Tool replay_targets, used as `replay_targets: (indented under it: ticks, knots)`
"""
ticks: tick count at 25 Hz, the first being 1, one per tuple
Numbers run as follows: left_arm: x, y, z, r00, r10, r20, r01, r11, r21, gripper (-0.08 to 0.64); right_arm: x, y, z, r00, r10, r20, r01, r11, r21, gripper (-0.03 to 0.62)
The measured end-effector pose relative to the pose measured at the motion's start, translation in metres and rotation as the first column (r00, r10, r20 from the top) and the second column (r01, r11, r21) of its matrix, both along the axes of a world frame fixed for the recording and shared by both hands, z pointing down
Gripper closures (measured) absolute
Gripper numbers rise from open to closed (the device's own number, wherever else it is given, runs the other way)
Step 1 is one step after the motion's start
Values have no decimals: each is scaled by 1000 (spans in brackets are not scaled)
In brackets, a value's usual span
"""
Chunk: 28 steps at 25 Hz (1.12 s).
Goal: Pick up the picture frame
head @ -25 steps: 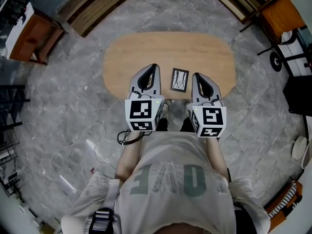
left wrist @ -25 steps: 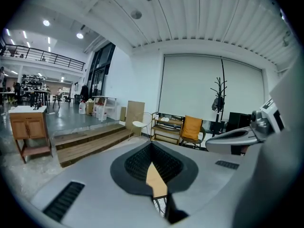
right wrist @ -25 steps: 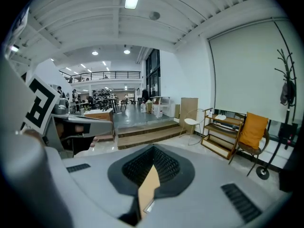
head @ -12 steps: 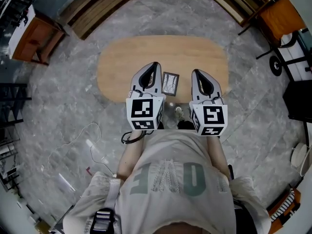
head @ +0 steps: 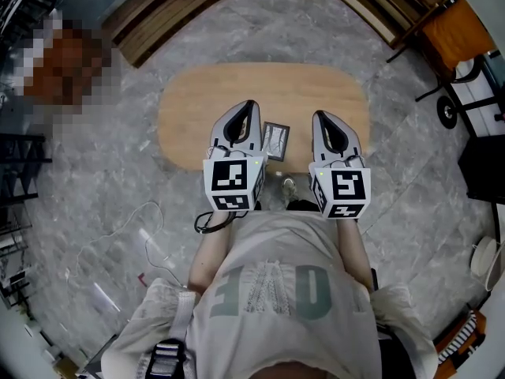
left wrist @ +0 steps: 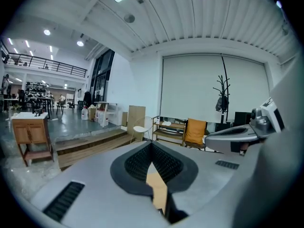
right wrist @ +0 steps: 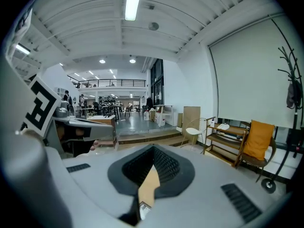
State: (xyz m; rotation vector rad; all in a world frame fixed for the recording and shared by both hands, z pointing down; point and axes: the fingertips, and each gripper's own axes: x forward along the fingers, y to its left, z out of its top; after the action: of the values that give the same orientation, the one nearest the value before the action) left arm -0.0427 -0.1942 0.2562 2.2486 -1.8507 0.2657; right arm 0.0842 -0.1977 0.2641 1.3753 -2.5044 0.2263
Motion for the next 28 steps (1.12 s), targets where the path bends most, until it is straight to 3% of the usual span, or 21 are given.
replay_targets:
  ticks: [7,14,18,28]
  knots:
    - [-24,-9,0,999,-10,36,9,1000,5,551,-22,-4,3,999,-36,8,36,999,0,586]
    - [-64,-28,30,997,-36,69,37,999,-18,551,-35,-36,18,995,-56,-84,61,996,63,587]
    - [-80,-35,74,997,-55,51,58,997,-43,551,-51,-52,56,994,-68,-83,73,995,69,586]
    - [-71,-24,217,1000,-30,1,30,993,-117,551,-72,-37,193,993,-73,-89,70,997,-39,586]
